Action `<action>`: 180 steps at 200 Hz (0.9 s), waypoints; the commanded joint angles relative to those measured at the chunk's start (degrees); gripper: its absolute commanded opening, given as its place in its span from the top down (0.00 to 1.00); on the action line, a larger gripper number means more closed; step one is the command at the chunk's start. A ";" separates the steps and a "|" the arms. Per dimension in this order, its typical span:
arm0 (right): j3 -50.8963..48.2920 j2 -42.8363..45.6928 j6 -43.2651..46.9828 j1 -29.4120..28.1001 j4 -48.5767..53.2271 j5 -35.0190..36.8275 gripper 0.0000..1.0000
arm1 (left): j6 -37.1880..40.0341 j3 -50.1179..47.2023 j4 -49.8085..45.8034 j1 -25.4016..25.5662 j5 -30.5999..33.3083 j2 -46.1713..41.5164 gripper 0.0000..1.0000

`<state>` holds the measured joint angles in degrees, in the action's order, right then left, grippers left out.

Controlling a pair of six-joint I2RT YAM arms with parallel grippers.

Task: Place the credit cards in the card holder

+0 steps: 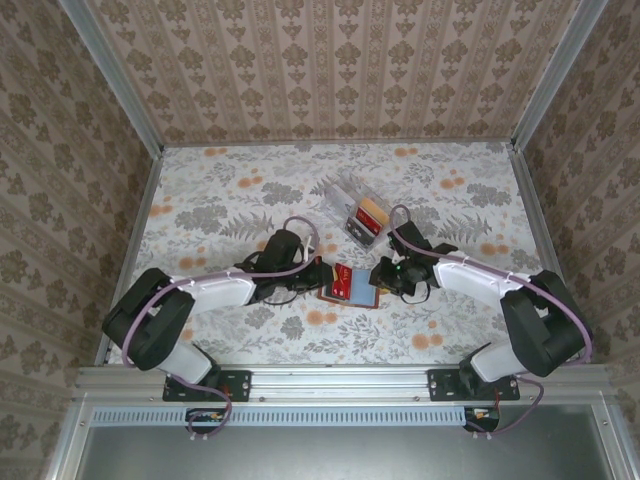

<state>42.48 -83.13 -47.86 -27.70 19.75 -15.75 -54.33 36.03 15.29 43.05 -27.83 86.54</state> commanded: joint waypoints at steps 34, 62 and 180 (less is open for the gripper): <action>1.20 -2.71 1.98 -0.34 3.20 4.57 0.73 | 3.35 0.53 0.26 0.62 2.26 2.83 1.00; 0.80 -4.16 2.14 -0.33 2.77 4.72 0.74 | 3.45 0.23 0.93 0.73 2.79 4.19 1.00; 0.74 -8.65 2.34 -0.91 2.28 5.99 0.76 | -1.57 -1.50 9.79 1.60 1.91 9.31 1.00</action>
<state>43.57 -89.17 -46.19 -27.81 21.06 -11.99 -54.54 35.24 23.44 44.21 -26.06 94.48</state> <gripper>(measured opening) 0.246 0.047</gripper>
